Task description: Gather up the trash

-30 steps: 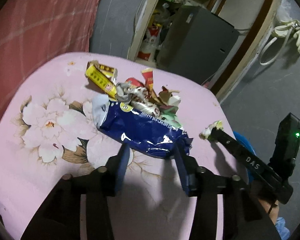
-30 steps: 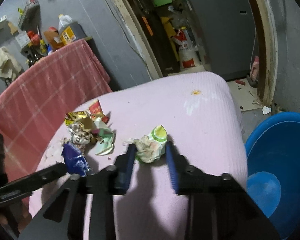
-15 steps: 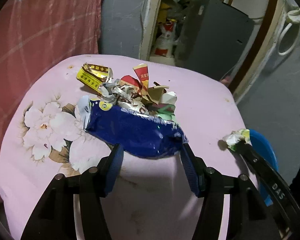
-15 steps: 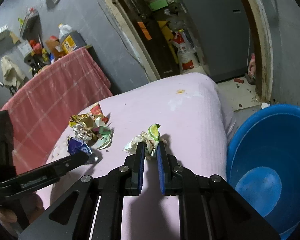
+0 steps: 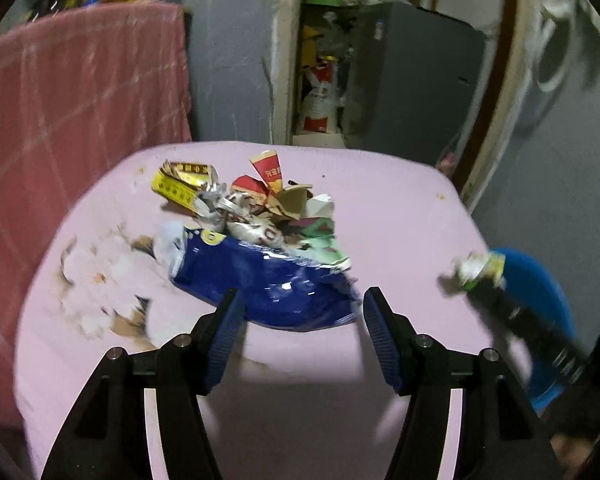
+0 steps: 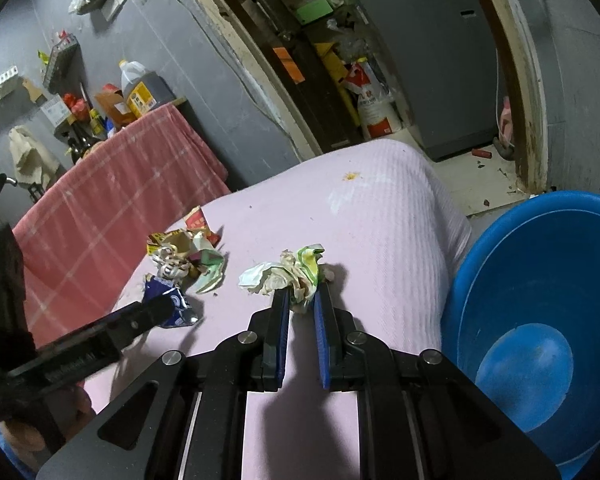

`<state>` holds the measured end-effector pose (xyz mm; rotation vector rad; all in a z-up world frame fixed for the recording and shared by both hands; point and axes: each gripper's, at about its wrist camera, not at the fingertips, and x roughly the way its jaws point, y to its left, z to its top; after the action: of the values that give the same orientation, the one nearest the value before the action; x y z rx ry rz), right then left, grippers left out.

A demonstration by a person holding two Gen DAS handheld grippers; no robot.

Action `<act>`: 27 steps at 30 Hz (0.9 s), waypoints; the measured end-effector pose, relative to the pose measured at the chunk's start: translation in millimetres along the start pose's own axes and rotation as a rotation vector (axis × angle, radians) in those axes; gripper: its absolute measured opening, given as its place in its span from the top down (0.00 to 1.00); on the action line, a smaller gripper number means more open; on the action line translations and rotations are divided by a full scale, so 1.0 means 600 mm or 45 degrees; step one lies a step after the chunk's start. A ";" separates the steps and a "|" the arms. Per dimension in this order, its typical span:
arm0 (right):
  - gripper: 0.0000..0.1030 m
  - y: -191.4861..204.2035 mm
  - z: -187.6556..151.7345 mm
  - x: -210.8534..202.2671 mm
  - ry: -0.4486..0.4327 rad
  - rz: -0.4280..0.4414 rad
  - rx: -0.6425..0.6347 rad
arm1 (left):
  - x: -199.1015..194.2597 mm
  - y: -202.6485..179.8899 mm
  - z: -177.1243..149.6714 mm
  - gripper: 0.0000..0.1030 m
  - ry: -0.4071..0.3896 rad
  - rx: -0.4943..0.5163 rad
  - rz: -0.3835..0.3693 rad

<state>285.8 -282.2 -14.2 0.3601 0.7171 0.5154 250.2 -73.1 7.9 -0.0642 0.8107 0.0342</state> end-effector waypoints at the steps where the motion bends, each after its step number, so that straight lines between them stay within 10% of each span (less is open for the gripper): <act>1: 0.90 0.002 0.001 -0.001 -0.007 0.009 -0.002 | -0.001 0.004 -0.004 0.46 -0.001 0.008 -0.017; 8: 0.90 0.008 0.001 0.015 0.005 -0.011 -0.004 | -0.006 0.049 0.008 0.43 0.023 -0.205 -0.192; 16: 0.90 -0.007 -0.002 -0.004 -0.022 -0.030 0.016 | 0.017 0.000 0.041 0.38 0.079 -0.231 0.082; 27: 0.90 -0.013 -0.004 -0.007 -0.021 -0.022 0.026 | 0.031 -0.008 0.015 0.38 0.141 -0.149 0.138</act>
<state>283.8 -290.5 -17.2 0.3767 0.7097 0.4885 269.7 -77.0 0.8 -0.1338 0.9217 0.1820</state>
